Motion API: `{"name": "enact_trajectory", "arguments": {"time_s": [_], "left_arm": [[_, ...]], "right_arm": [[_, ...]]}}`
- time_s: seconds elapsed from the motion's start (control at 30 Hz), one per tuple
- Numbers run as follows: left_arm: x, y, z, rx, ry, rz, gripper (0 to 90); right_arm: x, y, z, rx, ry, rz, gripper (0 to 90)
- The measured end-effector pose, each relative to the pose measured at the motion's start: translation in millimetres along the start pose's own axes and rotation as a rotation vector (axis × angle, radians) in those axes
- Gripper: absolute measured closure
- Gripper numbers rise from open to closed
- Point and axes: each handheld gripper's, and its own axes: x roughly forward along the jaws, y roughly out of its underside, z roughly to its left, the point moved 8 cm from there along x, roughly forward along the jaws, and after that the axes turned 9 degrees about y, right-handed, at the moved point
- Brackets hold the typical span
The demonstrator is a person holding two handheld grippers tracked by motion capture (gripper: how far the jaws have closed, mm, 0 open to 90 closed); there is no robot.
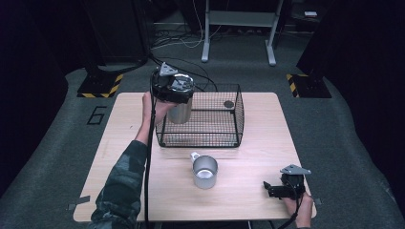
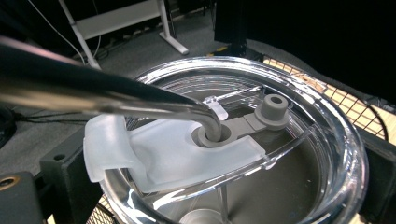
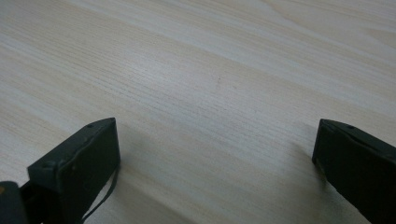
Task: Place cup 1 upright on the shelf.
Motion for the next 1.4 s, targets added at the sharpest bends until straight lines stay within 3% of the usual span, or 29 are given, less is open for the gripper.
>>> {"name": "enact_trajectory", "arguments": {"time_s": [0.73, 1.13, 1.4], "left_arm": [[35.0, 24.1, 6.8, -0.023, 0.029, 0.148, 3.9], [51.6, 41.1, 11.1, -0.066, 0.032, 0.2, 3.9], [58.9, 45.1, 12.5, -0.097, 0.017, 0.206, 3.9]], "right_arm": [[0.0, -0.4, 0.4, 0.008, 0.001, -0.002, 0.3], [-0.1, 0.0, 0.1, 0.0, -0.001, -0.001, 0.4], [0.0, 0.0, 0.1, 0.0, -0.001, 0.0, 0.4]]}}
